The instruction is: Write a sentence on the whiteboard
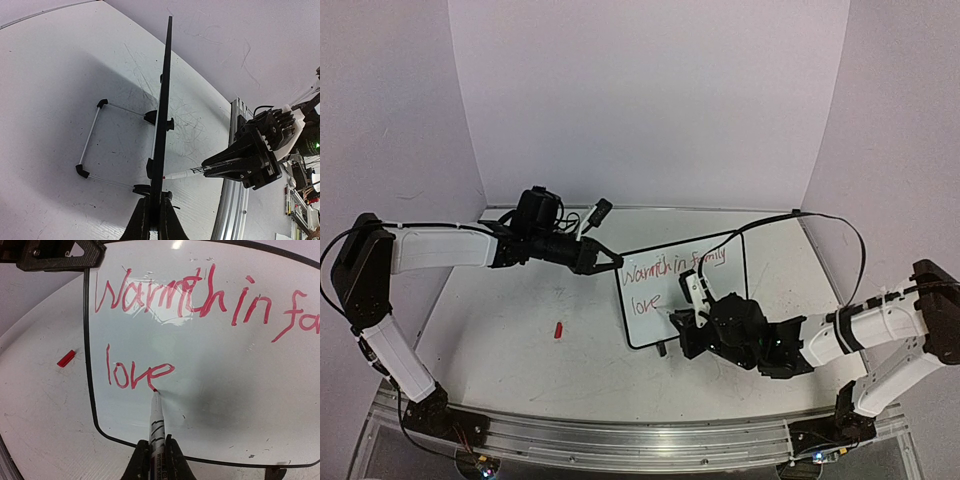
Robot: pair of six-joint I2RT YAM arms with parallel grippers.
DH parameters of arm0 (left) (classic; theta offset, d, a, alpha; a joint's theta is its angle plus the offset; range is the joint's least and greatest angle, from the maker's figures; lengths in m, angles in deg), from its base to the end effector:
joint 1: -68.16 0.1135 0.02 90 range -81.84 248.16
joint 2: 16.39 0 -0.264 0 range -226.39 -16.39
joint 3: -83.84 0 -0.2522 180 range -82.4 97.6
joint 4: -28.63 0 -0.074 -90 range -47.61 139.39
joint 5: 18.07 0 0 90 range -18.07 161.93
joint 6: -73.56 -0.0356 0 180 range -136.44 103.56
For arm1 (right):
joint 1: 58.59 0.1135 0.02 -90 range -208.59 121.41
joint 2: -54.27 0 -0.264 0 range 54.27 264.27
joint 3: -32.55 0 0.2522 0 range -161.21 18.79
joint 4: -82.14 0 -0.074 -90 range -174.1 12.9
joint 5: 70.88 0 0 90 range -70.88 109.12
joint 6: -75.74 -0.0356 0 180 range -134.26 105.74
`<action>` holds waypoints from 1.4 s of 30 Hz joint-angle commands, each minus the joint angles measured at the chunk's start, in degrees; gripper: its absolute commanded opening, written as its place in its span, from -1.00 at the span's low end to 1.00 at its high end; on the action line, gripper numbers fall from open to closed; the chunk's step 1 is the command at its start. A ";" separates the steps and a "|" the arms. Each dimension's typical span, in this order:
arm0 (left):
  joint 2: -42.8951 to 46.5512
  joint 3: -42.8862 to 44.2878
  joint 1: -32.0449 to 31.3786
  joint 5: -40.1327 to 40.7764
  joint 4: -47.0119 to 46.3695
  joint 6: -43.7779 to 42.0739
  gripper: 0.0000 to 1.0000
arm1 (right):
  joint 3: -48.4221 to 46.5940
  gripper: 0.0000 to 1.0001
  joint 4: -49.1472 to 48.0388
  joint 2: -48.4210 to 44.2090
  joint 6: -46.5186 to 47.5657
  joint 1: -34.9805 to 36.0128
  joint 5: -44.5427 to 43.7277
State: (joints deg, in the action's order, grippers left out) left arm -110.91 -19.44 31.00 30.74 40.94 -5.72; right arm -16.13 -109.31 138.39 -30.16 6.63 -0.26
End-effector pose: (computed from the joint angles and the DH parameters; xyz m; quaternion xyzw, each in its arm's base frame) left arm 0.2792 -0.2410 0.2490 0.3564 0.7495 -0.4682 0.3034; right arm 0.1351 0.2644 0.1861 -0.2616 0.7895 0.2419 0.4997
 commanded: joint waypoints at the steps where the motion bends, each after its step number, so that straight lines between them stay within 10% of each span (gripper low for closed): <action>1: 2.59 0.62 -0.27 -0.81 -0.48 -0.88 -1.00 | 0.37 -1.00 2.18 -1.29 -1.12 -0.34 -4.17; 42: 2.67 0.74 -0.27 -0.30 -0.38 -0.79 -1.00 | -0.27 -1.00 4.71 -8.73 -1.47 -0.33 -2.18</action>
State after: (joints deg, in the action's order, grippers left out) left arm -110.91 -19.44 30.97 30.60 40.94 -5.70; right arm -14.68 -107.07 135.84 -30.12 6.58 -4.08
